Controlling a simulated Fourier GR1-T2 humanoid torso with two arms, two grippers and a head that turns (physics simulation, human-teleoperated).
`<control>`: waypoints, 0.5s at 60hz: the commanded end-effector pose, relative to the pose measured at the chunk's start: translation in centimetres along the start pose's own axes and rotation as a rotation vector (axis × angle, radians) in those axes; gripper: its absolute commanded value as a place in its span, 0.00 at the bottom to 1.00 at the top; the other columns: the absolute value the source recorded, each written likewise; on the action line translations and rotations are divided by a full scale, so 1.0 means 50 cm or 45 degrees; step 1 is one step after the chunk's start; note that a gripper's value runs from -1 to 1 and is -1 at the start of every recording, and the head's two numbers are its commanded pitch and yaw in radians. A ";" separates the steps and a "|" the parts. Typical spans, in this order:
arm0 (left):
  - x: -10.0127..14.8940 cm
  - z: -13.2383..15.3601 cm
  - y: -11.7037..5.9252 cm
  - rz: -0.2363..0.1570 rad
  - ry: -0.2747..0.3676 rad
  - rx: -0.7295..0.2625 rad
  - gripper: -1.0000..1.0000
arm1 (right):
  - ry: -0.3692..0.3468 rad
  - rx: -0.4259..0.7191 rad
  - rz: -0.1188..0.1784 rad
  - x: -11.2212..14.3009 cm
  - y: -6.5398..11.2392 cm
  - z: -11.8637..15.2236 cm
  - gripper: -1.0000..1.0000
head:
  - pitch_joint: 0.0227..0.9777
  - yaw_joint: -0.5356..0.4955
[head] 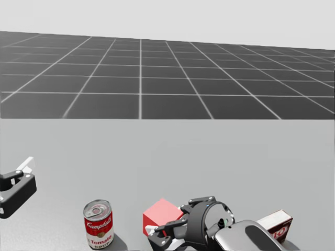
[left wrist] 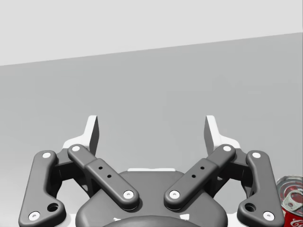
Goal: Find the red cube and pick it up.
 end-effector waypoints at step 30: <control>0.001 0.000 0.001 0.008 -0.003 0.003 0.00 | -0.345 -0.212 -0.100 0.109 -0.027 0.112 1.00 | 0.43 0.42</control>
